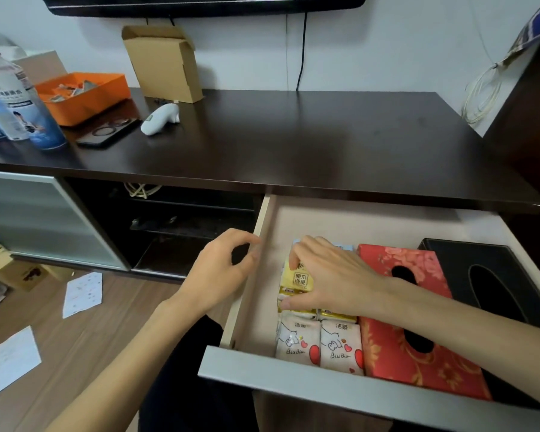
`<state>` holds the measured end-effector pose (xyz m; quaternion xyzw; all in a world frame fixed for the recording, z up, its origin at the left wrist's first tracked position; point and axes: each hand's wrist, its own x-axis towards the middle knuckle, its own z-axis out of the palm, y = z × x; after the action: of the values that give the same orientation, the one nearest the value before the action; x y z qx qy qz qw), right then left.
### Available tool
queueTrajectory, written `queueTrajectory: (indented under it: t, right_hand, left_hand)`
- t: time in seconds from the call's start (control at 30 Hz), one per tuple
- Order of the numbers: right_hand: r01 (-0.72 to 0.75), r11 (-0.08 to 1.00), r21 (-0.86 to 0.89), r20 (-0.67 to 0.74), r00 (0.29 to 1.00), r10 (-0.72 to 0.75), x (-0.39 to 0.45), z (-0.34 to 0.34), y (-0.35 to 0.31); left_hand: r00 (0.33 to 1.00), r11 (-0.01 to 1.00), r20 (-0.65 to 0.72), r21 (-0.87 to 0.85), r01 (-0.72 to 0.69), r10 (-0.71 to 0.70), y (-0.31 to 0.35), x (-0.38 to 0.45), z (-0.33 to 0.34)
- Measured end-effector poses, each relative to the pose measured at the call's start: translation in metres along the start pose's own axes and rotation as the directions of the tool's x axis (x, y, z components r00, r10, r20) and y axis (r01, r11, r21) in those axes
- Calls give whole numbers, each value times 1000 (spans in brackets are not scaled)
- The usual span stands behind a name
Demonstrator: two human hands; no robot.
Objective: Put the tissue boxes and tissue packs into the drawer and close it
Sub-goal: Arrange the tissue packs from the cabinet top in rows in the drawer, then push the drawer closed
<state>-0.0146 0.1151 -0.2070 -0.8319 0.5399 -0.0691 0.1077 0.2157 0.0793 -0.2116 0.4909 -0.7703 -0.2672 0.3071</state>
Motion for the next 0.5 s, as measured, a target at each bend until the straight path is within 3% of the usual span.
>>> queueTrajectory:
  t: [0.13,0.37,0.5]
  right_hand:
    - [-4,999,-34,8,1000,4,-4,10,-4]
    - [-26,994,-104,51,998,31,-15,3,-13]
    - [-43,999,20,37,998,42,-37,-19,-19]
  left_hand:
    - [999,995,-29,-92,40,-43,2,-20,-3]
    - [999,993,-27,-110,40,-43,10,-39,-5]
    - [999,993,-40,-114,25,-30,16,-51,-8]
